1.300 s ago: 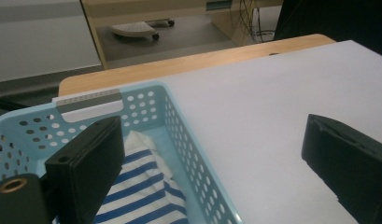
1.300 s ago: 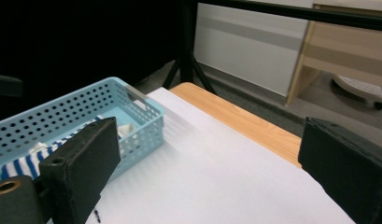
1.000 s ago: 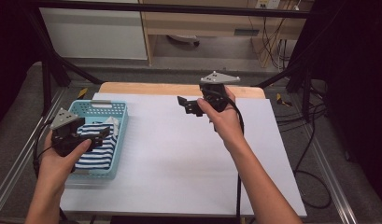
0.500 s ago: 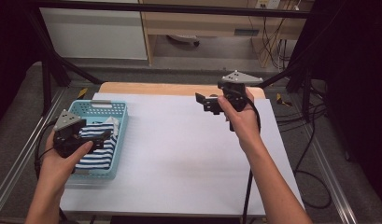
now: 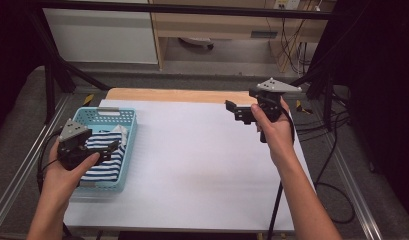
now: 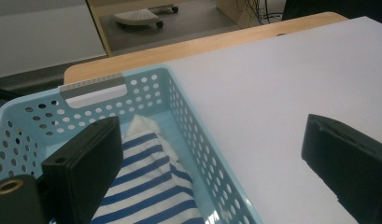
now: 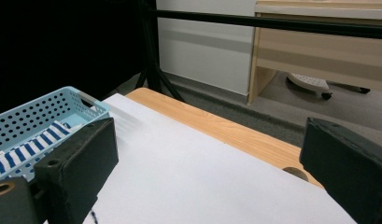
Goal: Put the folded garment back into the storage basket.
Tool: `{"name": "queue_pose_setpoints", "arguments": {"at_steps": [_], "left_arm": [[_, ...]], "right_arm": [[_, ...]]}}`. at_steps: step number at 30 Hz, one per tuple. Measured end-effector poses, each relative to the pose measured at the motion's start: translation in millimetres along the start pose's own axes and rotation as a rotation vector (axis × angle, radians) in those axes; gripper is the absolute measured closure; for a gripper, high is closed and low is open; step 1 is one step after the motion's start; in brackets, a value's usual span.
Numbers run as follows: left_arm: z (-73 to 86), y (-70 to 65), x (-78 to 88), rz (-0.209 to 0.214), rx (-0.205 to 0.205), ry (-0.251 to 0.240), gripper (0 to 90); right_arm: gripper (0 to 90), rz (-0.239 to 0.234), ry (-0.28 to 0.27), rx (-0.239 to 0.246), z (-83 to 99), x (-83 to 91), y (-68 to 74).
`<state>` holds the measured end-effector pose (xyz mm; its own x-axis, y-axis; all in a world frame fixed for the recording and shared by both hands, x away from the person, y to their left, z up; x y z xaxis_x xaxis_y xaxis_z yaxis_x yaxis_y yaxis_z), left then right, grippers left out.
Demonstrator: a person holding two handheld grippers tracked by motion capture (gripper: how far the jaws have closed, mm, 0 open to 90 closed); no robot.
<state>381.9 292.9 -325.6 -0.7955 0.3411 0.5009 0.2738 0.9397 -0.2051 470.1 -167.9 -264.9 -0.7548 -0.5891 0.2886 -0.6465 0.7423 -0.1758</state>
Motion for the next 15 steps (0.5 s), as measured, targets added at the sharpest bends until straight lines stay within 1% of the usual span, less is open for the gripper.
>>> {"name": "queue_pose_setpoints", "arguments": {"at_steps": [6,12,15], "left_arm": [[1.8,1.0,-1.2,0.0,0.005,0.002,4.9],[3.1,1.2,-1.6,0.003,0.002,0.008,4.9],[3.3,0.3,-1.1,0.006,0.0,0.002,4.9]], "right_arm": [[4.2,0.015,-0.006,-0.005,6.3,10.4,-9.4],[3.9,0.029,-0.007,-0.013,12.3,20.4,-16.3],[3.9,0.035,-0.012,-0.018,15.1,24.4,-19.3]]}}
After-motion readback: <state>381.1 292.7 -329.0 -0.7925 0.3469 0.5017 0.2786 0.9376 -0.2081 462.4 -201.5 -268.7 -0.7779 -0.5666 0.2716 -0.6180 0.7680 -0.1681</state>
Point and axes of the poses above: each handheld gripper's, and its own axes: x roughly backward along the jaws, z roughly out of its underside, y roughly to its left, the point moved 2 cm from there along -x, roughly forward along the jaws, and after that the axes turned 15 degrees about x, right-handed, at the moved point
